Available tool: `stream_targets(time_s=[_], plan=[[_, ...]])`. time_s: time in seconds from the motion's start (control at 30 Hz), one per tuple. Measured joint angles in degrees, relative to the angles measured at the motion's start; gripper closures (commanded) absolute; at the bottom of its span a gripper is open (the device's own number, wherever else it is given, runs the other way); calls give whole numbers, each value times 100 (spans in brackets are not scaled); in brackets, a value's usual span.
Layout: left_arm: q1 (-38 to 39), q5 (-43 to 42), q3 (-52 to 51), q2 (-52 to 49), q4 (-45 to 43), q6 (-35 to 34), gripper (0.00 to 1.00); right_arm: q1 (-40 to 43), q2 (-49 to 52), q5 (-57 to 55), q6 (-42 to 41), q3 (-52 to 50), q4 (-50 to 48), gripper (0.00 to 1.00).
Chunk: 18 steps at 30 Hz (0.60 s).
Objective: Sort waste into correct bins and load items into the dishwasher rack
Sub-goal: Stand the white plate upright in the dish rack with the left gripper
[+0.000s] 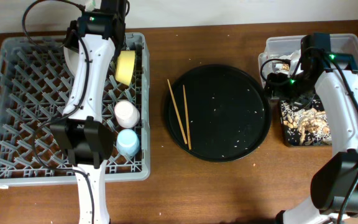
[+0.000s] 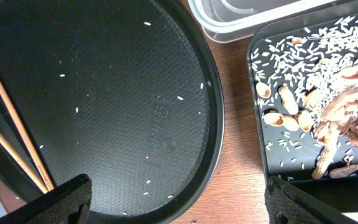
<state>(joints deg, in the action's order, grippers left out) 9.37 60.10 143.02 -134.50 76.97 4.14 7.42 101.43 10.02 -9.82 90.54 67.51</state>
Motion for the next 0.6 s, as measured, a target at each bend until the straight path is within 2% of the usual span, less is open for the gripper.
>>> stream_targets(time_s=[0.2, 0.23, 0.27, 0.3, 0.33, 0.53, 0.6], plan=[[26, -310, -166, 2, -2, 2, 99, 0, 0, -2, 0, 0, 0, 10], [55, -389, -236, 2, -4, 0, 90, 0, 0, 0, 0, 0, -2, 10], [101, -490, -306, 2, -2, 2, 68, 0, 0, 0, 0, 0, 0, 10], [127, -570, -334, 2, -2, 13, 19, 0, 0, 0, 0, 0, 0, 10], [166, -656, -339, 2, -9, 46, 0, 0, 0, -2, 0, 0, -2, 10], [192, -743, -321, 9, -13, 63, 0, 0, 0, 0, 4, 0, 0, 10], [199, -1185, -127, 125, 15, 52, 0, 0, 0, 0, 2, 0, 2, 10]])
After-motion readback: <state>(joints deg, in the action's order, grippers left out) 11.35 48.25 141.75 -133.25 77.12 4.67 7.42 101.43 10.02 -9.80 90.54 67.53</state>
